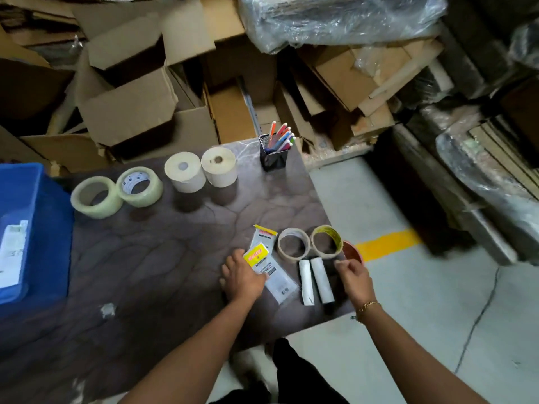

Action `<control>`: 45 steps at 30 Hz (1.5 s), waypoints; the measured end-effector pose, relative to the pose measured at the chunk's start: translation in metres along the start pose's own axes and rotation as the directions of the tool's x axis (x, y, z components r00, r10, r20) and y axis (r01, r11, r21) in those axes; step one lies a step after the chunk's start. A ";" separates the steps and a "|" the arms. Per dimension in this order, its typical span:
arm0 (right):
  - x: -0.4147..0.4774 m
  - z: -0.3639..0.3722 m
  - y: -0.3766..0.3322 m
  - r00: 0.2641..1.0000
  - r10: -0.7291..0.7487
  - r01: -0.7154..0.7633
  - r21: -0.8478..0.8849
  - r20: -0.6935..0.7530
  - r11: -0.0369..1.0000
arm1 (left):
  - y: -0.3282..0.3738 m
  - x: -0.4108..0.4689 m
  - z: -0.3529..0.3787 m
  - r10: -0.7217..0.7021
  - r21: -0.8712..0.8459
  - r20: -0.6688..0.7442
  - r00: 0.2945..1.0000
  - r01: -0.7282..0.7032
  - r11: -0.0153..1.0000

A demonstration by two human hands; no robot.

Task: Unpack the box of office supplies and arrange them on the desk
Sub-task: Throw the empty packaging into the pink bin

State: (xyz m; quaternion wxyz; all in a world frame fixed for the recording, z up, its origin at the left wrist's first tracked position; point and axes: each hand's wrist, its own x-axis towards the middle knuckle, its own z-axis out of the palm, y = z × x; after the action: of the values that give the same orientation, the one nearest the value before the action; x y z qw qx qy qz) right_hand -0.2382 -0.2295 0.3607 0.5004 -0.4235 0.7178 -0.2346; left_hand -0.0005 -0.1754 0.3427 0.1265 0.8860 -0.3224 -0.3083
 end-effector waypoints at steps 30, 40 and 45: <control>-0.075 0.085 -0.033 0.904 -0.196 0.072 0.316 0.380 0.946 | -0.009 -0.052 -0.034 0.195 -0.768 0.192 0.962 0.023 0.640; -0.050 0.001 -0.122 0.890 -0.391 0.272 0.416 0.234 0.868 | 0.113 -0.057 -0.062 0.439 -0.807 0.034 0.898 -0.234 0.542; -0.004 -0.071 -0.136 0.887 -0.418 0.319 0.393 0.198 0.862 | 0.190 -0.065 -0.035 0.531 -0.817 0.083 0.844 -0.248 0.521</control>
State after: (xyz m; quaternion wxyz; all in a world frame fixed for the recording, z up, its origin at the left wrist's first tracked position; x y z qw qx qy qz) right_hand -0.2520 -0.3050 0.4939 0.6080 -0.4866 0.4921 -0.3889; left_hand -0.1118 -0.2767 0.4804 0.5097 0.5808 -0.3645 -0.5196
